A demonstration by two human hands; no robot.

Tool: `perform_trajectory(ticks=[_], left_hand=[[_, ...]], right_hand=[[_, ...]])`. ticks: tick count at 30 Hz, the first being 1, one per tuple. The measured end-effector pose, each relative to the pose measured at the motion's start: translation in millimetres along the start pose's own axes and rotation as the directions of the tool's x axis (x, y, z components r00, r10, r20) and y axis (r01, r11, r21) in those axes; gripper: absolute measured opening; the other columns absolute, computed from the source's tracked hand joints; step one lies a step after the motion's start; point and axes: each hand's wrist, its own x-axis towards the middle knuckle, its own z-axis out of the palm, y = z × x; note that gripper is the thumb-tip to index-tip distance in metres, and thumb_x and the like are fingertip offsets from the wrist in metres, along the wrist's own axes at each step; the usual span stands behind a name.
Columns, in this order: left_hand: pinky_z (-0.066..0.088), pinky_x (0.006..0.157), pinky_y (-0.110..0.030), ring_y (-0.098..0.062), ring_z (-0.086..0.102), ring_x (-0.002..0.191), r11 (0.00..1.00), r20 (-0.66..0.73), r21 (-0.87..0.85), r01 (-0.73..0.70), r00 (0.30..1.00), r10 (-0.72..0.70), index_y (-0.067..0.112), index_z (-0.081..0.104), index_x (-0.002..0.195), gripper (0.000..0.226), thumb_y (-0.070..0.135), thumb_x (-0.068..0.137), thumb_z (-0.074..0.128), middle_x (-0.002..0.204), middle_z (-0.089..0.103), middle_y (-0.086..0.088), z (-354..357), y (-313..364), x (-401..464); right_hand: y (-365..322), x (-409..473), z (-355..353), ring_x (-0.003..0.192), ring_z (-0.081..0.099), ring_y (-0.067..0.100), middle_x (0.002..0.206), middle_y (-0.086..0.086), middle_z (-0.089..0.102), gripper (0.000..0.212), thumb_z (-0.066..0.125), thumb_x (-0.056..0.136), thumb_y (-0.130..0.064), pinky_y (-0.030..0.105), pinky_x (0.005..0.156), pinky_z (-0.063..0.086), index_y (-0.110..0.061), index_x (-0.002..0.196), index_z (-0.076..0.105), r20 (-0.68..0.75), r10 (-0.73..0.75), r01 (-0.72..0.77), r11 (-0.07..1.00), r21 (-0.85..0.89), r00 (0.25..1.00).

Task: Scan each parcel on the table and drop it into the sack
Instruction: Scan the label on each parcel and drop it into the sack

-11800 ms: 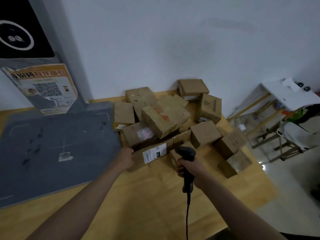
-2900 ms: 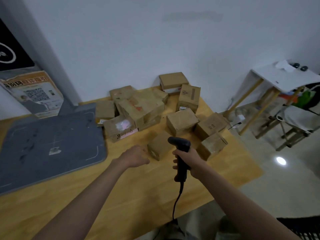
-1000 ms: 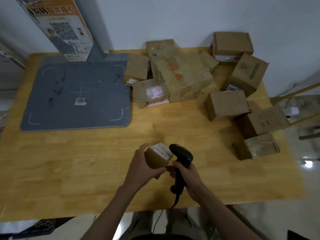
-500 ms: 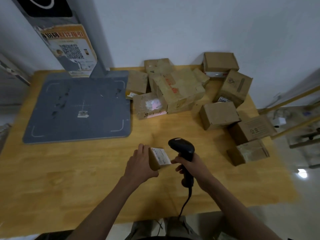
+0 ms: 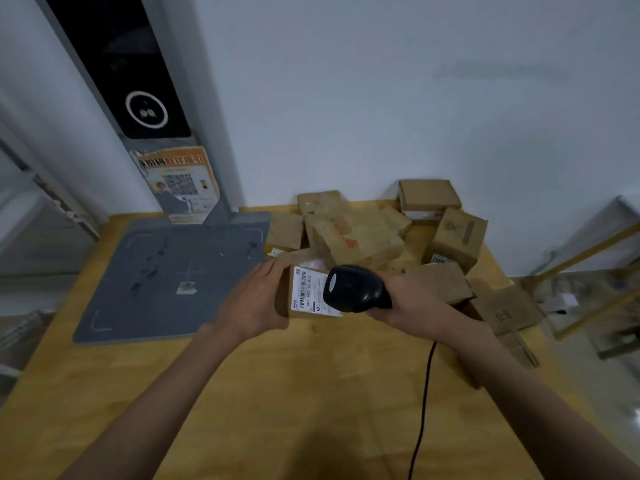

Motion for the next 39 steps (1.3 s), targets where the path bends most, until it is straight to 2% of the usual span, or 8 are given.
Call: perform_trajectory(ticks=[7,11,17,21,25,29,32,39], left_hand=[[0.048,0.092,-0.032,-0.012,0.048,0.119,0.999,-0.088,0.005,-0.038,0.995,0.039,0.032,0.033,0.139,0.098,0.028,0.057,0.087,0.135,0.045,0.010,-18,9,0],[0.052,0.087,-0.038,-0.015,0.051,0.113,0.998,-0.106,0.013,-0.055,0.993,0.056,0.034,0.033,0.135,0.095,0.028,0.057,0.088,0.132,0.045,0.010,-22,9,-2],[0.053,0.088,-0.036,-0.012,0.052,0.114,0.997,-0.112,0.011,-0.073,0.991,0.074,0.035,0.033,0.135,0.094,0.031,0.059,0.089,0.132,0.046,0.011,-24,7,0],[0.052,0.092,-0.035,-0.011,0.051,0.116,0.998,-0.105,0.002,-0.070,0.992,0.070,0.035,0.033,0.136,0.095,0.030,0.060,0.090,0.134,0.046,0.010,-22,6,1],[0.052,0.091,-0.037,-0.012,0.051,0.118,0.998,-0.099,0.005,-0.062,0.993,0.062,0.037,0.031,0.137,0.098,0.031,0.059,0.090,0.135,0.045,0.011,-19,5,2],[0.053,0.089,-0.038,-0.014,0.052,0.117,0.998,-0.092,0.020,-0.054,0.994,0.056,0.037,0.031,0.137,0.099,0.033,0.058,0.090,0.133,0.045,0.012,-16,7,1],[0.054,0.088,-0.037,-0.013,0.053,0.115,0.999,-0.093,0.024,-0.048,0.994,0.050,0.037,0.031,0.137,0.099,0.032,0.058,0.091,0.134,0.044,0.012,-15,10,0],[0.051,0.089,-0.032,-0.012,0.052,0.115,0.999,-0.095,0.033,-0.032,0.995,0.035,0.037,0.029,0.140,0.100,0.031,0.060,0.090,0.137,0.043,0.013,-12,22,-8]], right_hand=[[-16,2,-11,0.101,0.064,0.016,0.112,0.002,0.069,0.036,0.068,0.093,-0.014,0.021,0.080,0.049,-0.016,0.128,0.060,0.049,-0.072,0.072,0.997,-0.005,0.996],[-19,3,-11,0.107,0.061,0.012,0.119,-0.004,0.068,0.047,0.069,0.094,-0.017,0.011,0.078,0.043,-0.022,0.138,0.055,0.064,-0.114,0.116,0.993,-0.019,0.991],[-20,4,-9,0.119,0.058,0.012,0.130,-0.004,0.065,0.055,0.069,0.094,-0.020,0.027,0.099,0.046,-0.025,0.145,0.049,0.055,-0.157,0.159,0.986,-0.040,0.986],[-19,3,-10,0.121,0.056,0.012,0.133,-0.004,0.063,0.056,0.068,0.094,-0.019,0.023,0.098,0.044,-0.024,0.146,0.047,0.050,-0.163,0.164,0.986,-0.028,0.985],[-14,2,-10,0.119,0.056,0.010,0.131,-0.005,0.064,0.055,0.068,0.095,-0.020,0.005,0.084,0.036,-0.025,0.146,0.047,0.039,-0.160,0.162,0.985,-0.055,0.986],[-8,-1,-11,0.119,0.057,0.013,0.129,-0.003,0.065,0.051,0.069,0.094,-0.021,0.009,0.086,0.037,-0.022,0.142,0.051,0.036,-0.149,0.151,0.985,-0.077,0.988],[-6,-4,-12,0.119,0.055,0.010,0.129,-0.005,0.064,0.051,0.068,0.095,-0.022,0.000,0.083,0.034,-0.024,0.142,0.049,0.029,-0.152,0.154,0.984,-0.088,0.988],[2,-11,-14,0.124,0.053,0.009,0.134,-0.006,0.061,0.055,0.067,0.095,-0.026,0.014,0.094,0.037,-0.025,0.146,0.046,0.036,-0.171,0.173,0.979,-0.109,0.985]])
